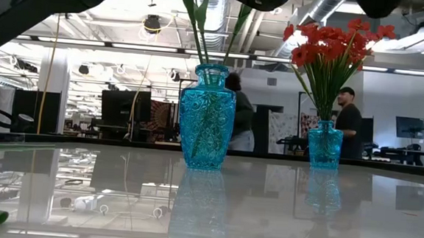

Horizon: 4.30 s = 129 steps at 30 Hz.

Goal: Sort flowers into vase by color
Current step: Put the top orange flower into the green vase

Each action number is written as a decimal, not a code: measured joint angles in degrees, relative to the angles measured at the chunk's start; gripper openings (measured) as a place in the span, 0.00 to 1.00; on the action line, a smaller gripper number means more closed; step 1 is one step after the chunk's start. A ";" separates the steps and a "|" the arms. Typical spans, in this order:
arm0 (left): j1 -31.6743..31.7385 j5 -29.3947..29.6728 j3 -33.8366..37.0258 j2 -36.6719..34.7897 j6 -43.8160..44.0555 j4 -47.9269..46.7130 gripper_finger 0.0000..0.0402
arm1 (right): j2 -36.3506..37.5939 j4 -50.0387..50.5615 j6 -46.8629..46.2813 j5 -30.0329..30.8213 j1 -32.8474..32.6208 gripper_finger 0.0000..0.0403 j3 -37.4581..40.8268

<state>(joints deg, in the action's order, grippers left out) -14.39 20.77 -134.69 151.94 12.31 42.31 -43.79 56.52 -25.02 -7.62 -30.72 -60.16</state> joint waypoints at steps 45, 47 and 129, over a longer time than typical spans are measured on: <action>-7.15 -2.49 0.04 -29.02 -3.94 -52.32 0.38 | 3.67 -0.11 -10.83 30.89 -38.11 0.05 4.77; -7.15 -4.59 -0.11 -29.87 -5.51 -49.47 0.38 | 3.69 -0.51 -12.00 31.95 -39.02 0.05 5.34; 7.00 -18.99 0.02 -47.08 3.72 -75.60 0.38 | -5.29 7.22 -49.31 34.75 -51.29 0.21 8.17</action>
<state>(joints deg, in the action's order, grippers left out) -7.39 1.77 -134.68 104.86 16.02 -33.29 -49.08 63.74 -74.32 27.14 -82.01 -51.99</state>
